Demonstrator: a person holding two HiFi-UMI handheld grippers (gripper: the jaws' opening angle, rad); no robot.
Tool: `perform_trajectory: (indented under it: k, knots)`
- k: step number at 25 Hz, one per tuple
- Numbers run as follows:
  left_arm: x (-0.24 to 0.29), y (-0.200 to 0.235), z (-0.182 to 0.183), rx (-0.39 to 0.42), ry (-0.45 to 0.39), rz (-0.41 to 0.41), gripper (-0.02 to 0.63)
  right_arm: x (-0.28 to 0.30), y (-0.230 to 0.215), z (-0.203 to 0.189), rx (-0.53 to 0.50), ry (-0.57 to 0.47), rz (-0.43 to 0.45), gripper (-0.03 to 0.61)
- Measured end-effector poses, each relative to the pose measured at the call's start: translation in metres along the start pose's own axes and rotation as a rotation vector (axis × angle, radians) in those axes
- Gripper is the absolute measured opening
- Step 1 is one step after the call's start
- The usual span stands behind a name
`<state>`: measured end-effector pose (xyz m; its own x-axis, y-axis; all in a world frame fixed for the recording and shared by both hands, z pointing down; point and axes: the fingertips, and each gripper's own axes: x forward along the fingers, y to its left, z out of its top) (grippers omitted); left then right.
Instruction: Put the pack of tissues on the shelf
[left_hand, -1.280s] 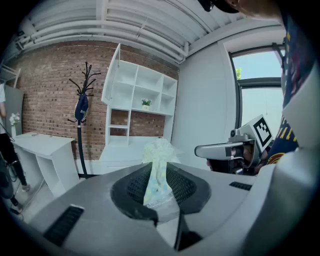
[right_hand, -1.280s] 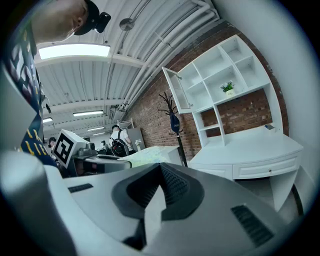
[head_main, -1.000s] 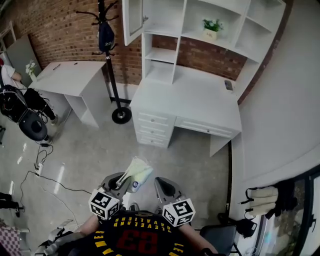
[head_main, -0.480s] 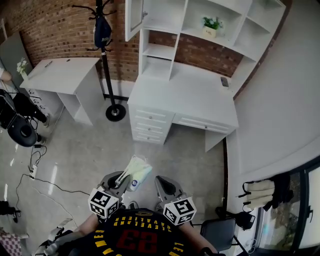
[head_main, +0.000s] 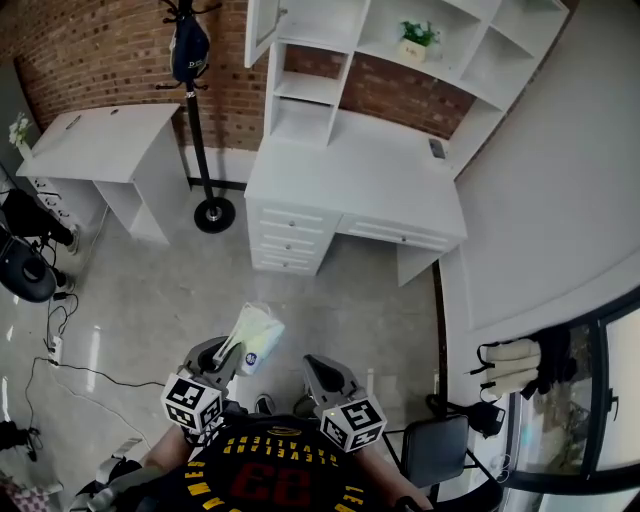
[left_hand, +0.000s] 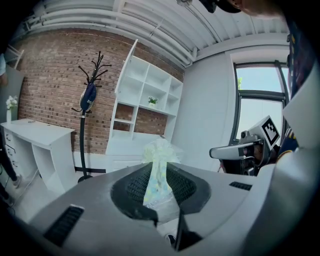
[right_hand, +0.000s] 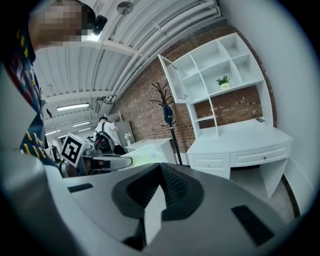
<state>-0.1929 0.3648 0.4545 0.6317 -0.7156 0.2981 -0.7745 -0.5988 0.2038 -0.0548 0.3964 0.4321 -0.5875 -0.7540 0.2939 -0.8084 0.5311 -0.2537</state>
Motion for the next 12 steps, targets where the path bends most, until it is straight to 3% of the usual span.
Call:
perform_trajectory:
  k: [6,12]
  knots:
    - [0.018,0.005,-0.003,-0.032,0.017,-0.017,0.06,0.018,-0.008,-0.009,0.022,0.037,0.013,-0.003]
    - [0.034,0.021,0.005,-0.035,0.02,0.038,0.06,0.046,-0.026,0.001,0.012,0.034,0.069,-0.003]
